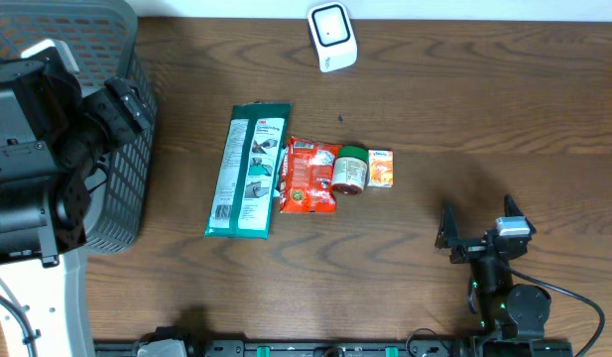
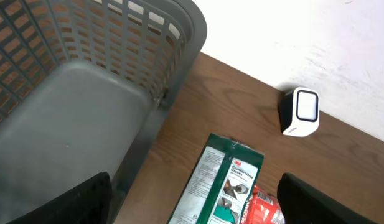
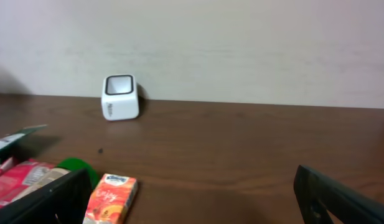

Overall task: Scan the item barcode
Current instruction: 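Reach the right gripper toward the orange tissue pack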

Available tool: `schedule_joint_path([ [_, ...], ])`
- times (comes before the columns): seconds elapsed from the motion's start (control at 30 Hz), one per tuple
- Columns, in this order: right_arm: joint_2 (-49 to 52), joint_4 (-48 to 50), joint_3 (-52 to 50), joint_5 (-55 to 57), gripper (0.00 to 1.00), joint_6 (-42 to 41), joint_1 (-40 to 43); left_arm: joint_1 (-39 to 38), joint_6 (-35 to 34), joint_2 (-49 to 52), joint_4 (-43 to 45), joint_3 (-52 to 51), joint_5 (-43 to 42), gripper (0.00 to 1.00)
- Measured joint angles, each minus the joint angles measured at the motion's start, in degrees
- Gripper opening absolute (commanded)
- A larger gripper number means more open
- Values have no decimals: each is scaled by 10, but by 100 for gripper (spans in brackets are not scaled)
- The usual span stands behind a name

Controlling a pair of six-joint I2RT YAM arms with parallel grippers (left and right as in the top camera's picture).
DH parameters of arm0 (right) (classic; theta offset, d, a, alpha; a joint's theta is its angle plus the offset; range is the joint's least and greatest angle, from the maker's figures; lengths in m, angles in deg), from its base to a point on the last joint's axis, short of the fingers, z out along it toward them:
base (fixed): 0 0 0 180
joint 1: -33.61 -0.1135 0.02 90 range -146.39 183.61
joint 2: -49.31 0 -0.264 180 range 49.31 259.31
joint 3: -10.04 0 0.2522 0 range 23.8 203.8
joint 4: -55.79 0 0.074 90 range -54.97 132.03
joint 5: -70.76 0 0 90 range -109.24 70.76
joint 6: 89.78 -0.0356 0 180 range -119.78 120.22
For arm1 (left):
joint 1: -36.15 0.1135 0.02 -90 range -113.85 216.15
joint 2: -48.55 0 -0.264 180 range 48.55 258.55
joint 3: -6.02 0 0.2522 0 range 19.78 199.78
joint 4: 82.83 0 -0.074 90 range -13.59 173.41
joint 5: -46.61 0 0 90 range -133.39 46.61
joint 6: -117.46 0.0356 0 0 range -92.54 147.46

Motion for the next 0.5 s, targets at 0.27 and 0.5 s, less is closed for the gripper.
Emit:
schedule_joint_path([
  [0.27, 40, -36, 54, -10, 99, -38, 0, 0, 0, 0, 0, 0, 0, 85],
  [0.5, 224, -151, 311, -42, 99, -44, 0, 0, 0, 0, 0, 0, 0, 85],
])
